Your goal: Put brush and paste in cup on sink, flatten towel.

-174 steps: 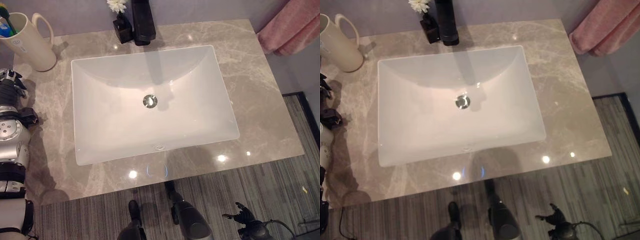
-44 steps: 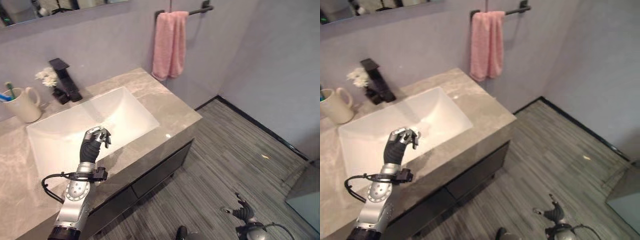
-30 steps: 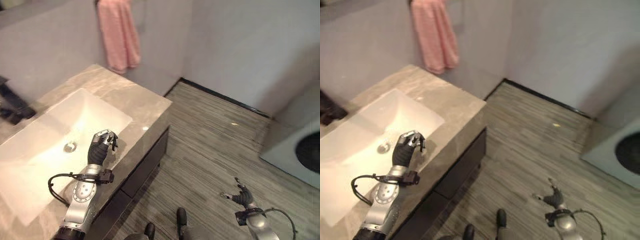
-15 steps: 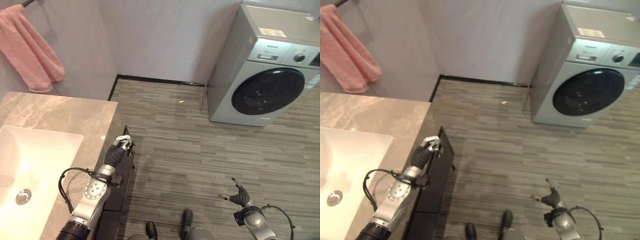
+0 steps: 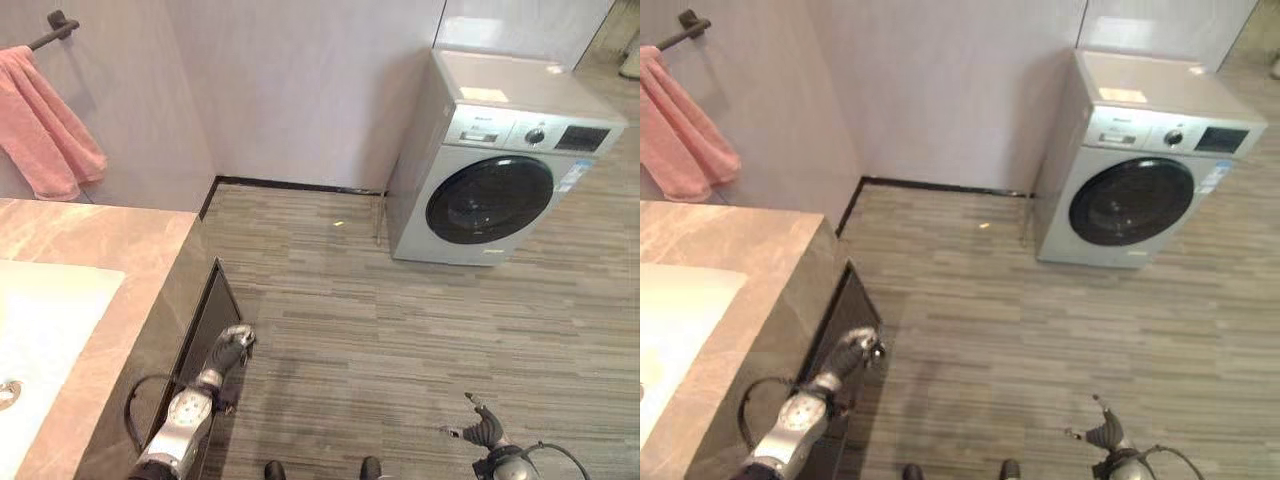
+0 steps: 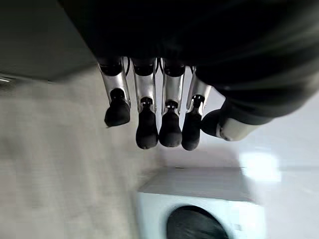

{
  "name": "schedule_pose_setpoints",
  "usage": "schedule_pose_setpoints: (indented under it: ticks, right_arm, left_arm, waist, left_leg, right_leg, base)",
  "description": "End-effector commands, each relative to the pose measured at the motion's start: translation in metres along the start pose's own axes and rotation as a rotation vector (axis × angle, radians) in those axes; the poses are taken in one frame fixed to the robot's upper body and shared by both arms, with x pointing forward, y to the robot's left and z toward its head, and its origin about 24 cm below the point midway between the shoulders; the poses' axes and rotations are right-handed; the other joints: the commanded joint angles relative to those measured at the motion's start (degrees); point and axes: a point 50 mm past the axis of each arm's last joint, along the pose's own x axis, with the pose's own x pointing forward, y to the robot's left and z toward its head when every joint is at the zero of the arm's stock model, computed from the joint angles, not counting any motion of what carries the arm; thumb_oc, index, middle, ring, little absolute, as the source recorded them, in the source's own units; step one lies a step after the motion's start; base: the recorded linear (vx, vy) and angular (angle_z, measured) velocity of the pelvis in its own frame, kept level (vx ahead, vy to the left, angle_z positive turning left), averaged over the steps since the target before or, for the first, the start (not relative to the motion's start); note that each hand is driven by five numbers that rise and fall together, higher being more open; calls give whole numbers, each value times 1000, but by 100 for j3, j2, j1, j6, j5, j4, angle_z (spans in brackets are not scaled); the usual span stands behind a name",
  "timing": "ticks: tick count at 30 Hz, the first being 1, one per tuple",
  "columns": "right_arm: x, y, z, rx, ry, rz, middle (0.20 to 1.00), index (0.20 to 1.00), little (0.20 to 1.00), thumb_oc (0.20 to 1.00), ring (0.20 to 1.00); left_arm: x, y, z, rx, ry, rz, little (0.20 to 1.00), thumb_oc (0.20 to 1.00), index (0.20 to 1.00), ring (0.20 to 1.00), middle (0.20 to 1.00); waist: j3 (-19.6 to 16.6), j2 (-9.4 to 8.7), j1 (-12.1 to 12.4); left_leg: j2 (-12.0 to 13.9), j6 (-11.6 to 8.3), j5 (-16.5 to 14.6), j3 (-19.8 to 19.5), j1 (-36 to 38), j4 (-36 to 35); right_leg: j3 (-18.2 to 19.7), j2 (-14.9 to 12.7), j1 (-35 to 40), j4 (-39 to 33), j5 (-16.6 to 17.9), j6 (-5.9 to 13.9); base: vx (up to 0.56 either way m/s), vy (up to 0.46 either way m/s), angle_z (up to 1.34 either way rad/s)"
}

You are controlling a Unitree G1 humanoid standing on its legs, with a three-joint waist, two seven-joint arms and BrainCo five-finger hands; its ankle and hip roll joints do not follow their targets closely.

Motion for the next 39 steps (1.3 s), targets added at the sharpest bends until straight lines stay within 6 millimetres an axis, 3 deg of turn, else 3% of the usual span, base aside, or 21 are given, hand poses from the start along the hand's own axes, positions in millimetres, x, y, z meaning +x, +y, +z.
schedule_pose_setpoints:
  ticks: [1, 2, 3, 5, 7, 8, 9, 10, 13, 21, 25, 31, 39]
  right_arm:
    - [8, -11, 6, 40, 3, -31, 1000, 1000, 1000, 1000, 1000]
    - [8, -11, 6, 40, 2, -31, 1000, 1000, 1000, 1000, 1000]
    - [8, -8, 9, 46, -9, -18, 1000, 1000, 1000, 1000, 1000]
    - [9, -9, 16, 79, -39, -12, 1000, 1000, 1000, 1000, 1000]
    - [9, -9, 16, 100, -42, -15, 1000, 1000, 1000, 1000, 1000]
    - [9, -7, 12, 146, -18, -23, 1000, 1000, 1000, 1000, 1000]
    - [9, -2, 7, 149, 19, -14, 1000, 1000, 1000, 1000, 1000]
    - [9, 1, 5, 134, 30, -2, 1000, 1000, 1000, 1000, 1000]
    - [8, 6, 0, 122, 66, 13, 1000, 1000, 1000, 1000, 1000]
    - [5, 19, -2, 218, 91, 42, 1000, 1000, 1000, 1000, 1000]
    - [3, 24, -8, 204, 118, 58, 1000, 1000, 1000, 1000, 1000]
    - [8, 26, 8, 289, 80, 48, 1000, 1000, 1000, 1000, 1000]
    - [14, 21, 18, 299, 52, 32, 1000, 1000, 1000, 1000, 1000]
  left_arm:
    - [10, 0, -3, 71, 33, 61, 200, 200, 200, 200, 200]
    - [10, 0, -3, 72, 32, 61, 200, 200, 200, 200, 200]
    - [7, 0, -15, 100, 86, 71, 200, 200, 200, 200, 200]
    - [-1, 4, -34, 89, 165, 116, 200, 200, 200, 200, 200]
    - [-3, 4, -39, 79, 184, 123, 200, 200, 200, 200, 200]
    - [-8, 3, -51, 85, 243, 132, 442, 442, 442, 442, 442]
    - [-11, -2, -63, 115, 316, 118, 1000, 1000, 1000, 1000, 1000]
    - [-18, -3, -75, 126, 375, 113, 1000, 1000, 1000, 1000, 1000]
    - [-23, -7, -84, 144, 418, 99, 1000, 1000, 1000, 1000, 1000]
    - [-34, -4, -94, 131, 458, 136, 1000, 1000, 1000, 1000, 1000]
    - [-33, -7, -95, 137, 466, 124, 1000, 1000, 1000, 1000, 1000]
    - [-24, 2, -82, 145, 408, 177, 1000, 1000, 1000, 1000, 1000]
    - [-25, -1, -80, 96, 381, 184, 1000, 1000, 1000, 1000, 1000]
  waist:
    - [-11, 44, 9]
    - [-3, 46, 7]
    - [12, 33, 25]
    - [112, 3, 143]
    - [113, -2, 150]
    - [142, 19, 164]
    - [149, 42, 173]
    - [104, 65, 189]
    - [40, 107, 212]
    - [43, 128, 268]
    - [52, 124, 260]
    - [188, 89, 205]
    - [226, 93, 75]
  left_leg:
    - [-57, -63, -195, -617, -143, 229]
    - [-56, -64, -196, -619, -137, 229]
    - [-66, -70, -208, -755, -141, 265]
    - [-232, -70, -305, -1397, -237, 475]
    - [-279, -68, -315, -1547, -309, 486]
    - [-269, -79, -273, -1589, -406, 551]
    - [-253, -112, -193, -1523, -460, 452]
    - [-253, -102, -191, -1493, -423, 370]
    - [-252, -83, -196, -1450, -322, 252]
    - [-252, -47, -232, -1314, -65, 88]
    - [-232, -64, -230, -1321, -32, 73]
    - [-209, -102, -205, -1268, -98, 151]
    - [-201, -55, -346, -1112, -33, 239]
  right_leg:
    - [183, 75, -186, 297, -66, 68]
    - [181, 75, -181, 300, -70, 67]
    - [231, 104, -188, 324, -95, 37]
    - [356, 135, -196, 368, -135, -9]
    - [373, 131, -233, 387, -134, -19]
    - [322, 108, -227, 390, -134, -42]
    - [226, 63, -207, 332, -128, -27]
    - [184, 56, -179, 281, -123, -21]
    - [182, 60, -127, 198, -106, -5]
    - [351, 109, -27, 113, -113, -21]
    - [322, 131, 19, 91, -145, -32]
    - [378, 156, -66, 163, -153, -83]
    - [468, 156, -68, 335, -255, -94]
  base:
    - [9, -100, 5]
    - [11, -70, 12]
    - [6, -79, 9]
    - [-8, -77, 3]
    - [-16, -14, -9]
    - [-41, 25, -9]
    - [-14, 37, 14]
    - [-7, 35, 22]
    - [43, 12, 10]
    - [26, 13, -10]
    - [0, 0, 0]
    - [-29, -6, 0]
    - [30, 8, -2]
